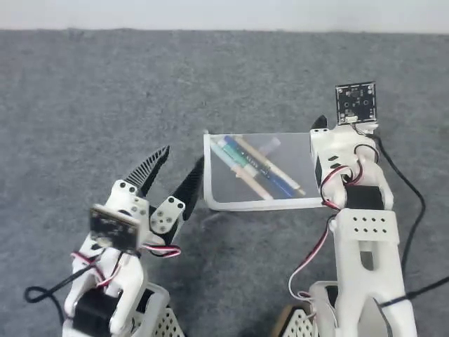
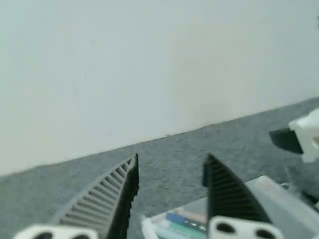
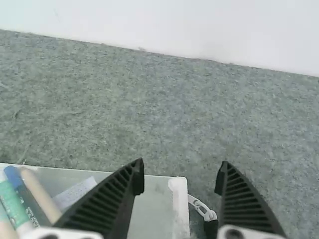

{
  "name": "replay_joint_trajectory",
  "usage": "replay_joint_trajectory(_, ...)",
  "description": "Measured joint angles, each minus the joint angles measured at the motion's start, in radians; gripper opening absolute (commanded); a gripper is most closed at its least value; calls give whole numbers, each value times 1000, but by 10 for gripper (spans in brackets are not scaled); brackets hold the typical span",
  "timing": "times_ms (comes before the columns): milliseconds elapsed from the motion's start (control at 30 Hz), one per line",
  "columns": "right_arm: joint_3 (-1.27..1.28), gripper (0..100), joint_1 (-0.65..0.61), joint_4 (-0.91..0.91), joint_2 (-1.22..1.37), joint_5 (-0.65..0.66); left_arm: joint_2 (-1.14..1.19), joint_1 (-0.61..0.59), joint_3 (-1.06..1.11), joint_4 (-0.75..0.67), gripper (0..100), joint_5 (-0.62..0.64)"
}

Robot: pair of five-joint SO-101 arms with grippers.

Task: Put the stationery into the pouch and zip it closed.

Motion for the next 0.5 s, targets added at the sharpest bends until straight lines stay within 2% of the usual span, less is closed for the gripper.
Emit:
replay_joint_trajectory(133, 0, 219, 0, 0, 0, 0, 0, 0, -40, 86, 323, 141)
replay_joint_trajectory(267, 0, 219, 0, 0, 0, 0, 0, 0, -98, 158, 323, 230)
replay_joint_trajectory(500, 40, 219, 0, -28, 0, 0, 0, 0, -180, 207, 323, 292)
